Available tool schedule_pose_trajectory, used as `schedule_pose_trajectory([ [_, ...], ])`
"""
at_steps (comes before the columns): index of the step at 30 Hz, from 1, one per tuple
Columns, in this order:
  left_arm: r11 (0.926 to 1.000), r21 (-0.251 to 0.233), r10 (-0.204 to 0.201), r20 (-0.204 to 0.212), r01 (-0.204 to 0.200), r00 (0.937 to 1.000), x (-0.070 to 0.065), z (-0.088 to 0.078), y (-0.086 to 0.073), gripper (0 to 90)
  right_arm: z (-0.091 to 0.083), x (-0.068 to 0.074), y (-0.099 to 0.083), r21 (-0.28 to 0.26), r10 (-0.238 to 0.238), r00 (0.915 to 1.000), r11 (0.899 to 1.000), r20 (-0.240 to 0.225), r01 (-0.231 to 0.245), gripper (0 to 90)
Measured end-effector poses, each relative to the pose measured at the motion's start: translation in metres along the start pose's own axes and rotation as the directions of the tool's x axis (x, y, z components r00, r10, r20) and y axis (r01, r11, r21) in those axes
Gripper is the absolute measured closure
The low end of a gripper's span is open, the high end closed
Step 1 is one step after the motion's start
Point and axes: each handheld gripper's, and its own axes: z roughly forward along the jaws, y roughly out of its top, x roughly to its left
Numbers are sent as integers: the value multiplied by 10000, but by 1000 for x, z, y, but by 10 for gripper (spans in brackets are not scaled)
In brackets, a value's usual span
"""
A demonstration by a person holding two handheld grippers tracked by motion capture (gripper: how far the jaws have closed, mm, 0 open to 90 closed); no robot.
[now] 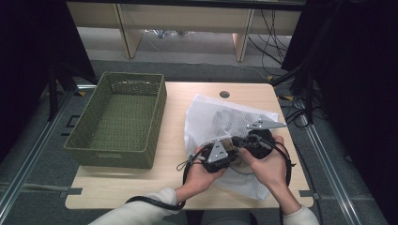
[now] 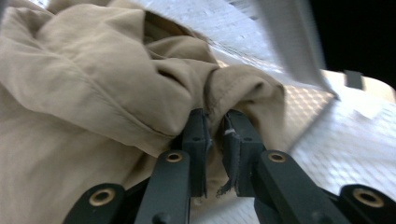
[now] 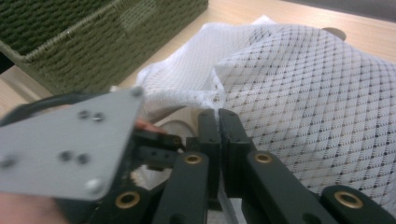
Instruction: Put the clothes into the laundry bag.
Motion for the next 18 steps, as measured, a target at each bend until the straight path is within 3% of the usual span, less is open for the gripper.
schedule_pose_trajectory([
  [1, 10000, -45, 31, -131, -32, 9999, 1, 2, 0, 793, -2, 0, 1, -32, -144, 9997, 9999, 180, 145, 898],
  [3, 9999, -102, 72, -249, -74, 9997, 3, 5, 1, 795, -4, 1, 2, -87, 75, 9999, 9999, 100, -75, 898],
  [6, 9996, -255, 95, -497, -108, 9987, 4, 8, 3, 797, -5, 1, 4, -198, -104, 9999, 9997, 117, 106, 898],
  [8, 9984, -558, -112, -721, 72, 9973, 4, 11, 4, 807, -5, 2, 4, -159, 52, 9999, 9999, 118, -50, 898],
  [13, 9969, -747, -351, -1273, 257, 9912, 11, 20, 6, 823, -4, 2, 5, -189, -6, 9998, 9998, 173, 10, 898],
  [14, 9968, -753, -371, -1367, 269, 9899, 13, 21, 6, 823, -4, 2, 5, -168, 159, 9997, 9997, 208, -155, 898],
  [18, 9956, -802, -599, -1550, 479, 9861, 17, 28, 8, 810, -3, -2, 4, -197, -80, 9989, 9998, 462, 89, 898],
])
